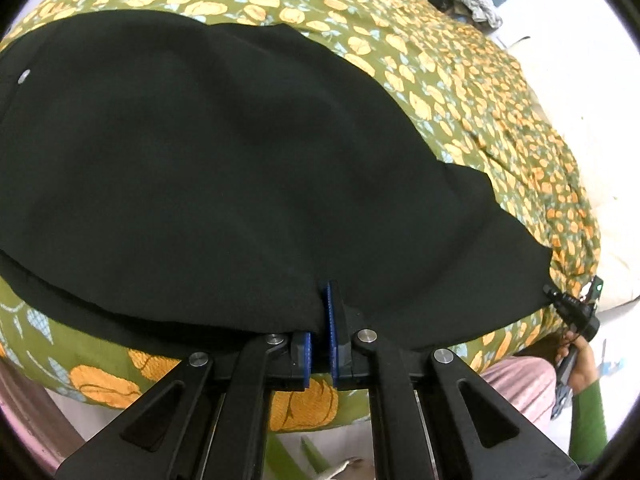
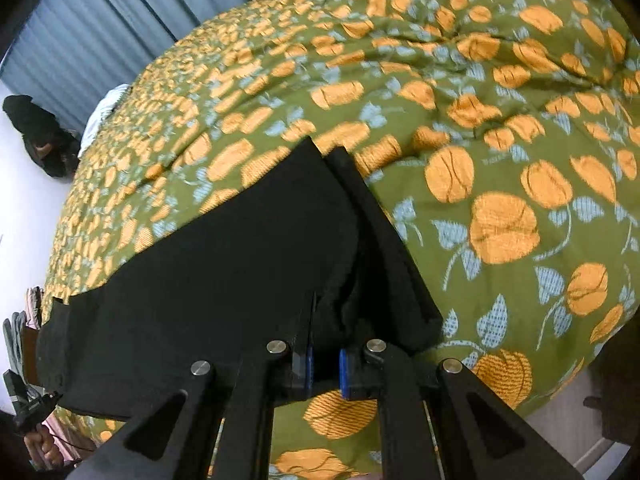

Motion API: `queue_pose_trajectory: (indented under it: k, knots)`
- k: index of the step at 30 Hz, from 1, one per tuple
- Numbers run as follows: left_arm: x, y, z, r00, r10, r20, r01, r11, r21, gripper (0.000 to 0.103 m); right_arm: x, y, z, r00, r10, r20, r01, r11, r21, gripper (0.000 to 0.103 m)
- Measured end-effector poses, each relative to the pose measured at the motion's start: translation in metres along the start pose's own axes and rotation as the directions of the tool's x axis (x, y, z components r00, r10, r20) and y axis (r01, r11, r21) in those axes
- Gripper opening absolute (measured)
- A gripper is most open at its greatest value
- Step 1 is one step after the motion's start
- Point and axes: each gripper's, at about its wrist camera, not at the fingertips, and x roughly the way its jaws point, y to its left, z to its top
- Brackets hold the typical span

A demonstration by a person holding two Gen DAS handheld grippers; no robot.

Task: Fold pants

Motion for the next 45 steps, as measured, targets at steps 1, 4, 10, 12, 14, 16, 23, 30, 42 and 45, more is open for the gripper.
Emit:
queue_pose_trajectory:
  k: [1,4,10,12,14,16,23,30,42,45]
  knots:
    - [-0.002,0.000,-0.002,1.000,0.001,0.000,-0.001,1.000,0.002,0.005,-0.001,0.001,0.000,1.000,-0.009,0.010,0.010,1.000,-0.006,0.009]
    - [-0.005,-0.005,-0.008,1.000,0.014,0.007,-0.014,1.000,0.028,0.005,-0.002,0.004,-0.002,0.999,-0.045,0.015,0.045,0.999,-0.025,0.009]
    - [-0.004,-0.009,-0.013,0.999,0.034,0.005,-0.034,0.997,0.063,0.004,-0.001,0.006,-0.002,0.997,-0.075,0.016,0.075,0.997,-0.031,0.009]
    - [-0.002,-0.006,-0.013,0.999,0.032,-0.006,-0.032,0.998,0.051,0.004,-0.001,0.006,-0.002,0.997,-0.077,0.013,0.078,0.997,-0.027,0.009]
    - [-0.002,-0.008,-0.015,0.999,0.043,-0.007,-0.042,0.997,0.064,0.004,0.001,0.006,-0.002,0.997,-0.080,0.009,0.080,0.997,-0.023,0.009]
    - [-0.001,-0.010,-0.015,0.998,0.059,-0.011,-0.058,0.995,0.077,0.004,0.003,0.008,-0.002,0.996,-0.087,0.007,0.087,0.996,-0.024,0.009]
    - [-0.006,-0.008,-0.013,0.993,0.103,-0.056,-0.097,0.991,0.096,0.050,-0.005,0.013,-0.004,0.993,-0.112,0.034,0.113,0.993,-0.040,0.031]
    - [-0.064,-0.006,-0.026,0.985,0.170,0.042,-0.175,0.969,0.177,0.069,-0.072,0.028,-0.033,0.907,-0.277,0.316,0.278,0.960,0.044,0.094]
    - [-0.019,-0.009,0.072,0.898,0.248,0.365,-0.306,0.946,0.110,0.077,-0.029,0.168,-0.056,0.935,0.093,0.342,-0.028,0.981,-0.190,0.094]
    - [0.018,0.021,0.083,0.888,0.351,0.297,-0.378,0.925,0.036,0.078,0.019,0.180,-0.067,0.960,0.078,0.269,-0.010,0.970,-0.245,0.094]
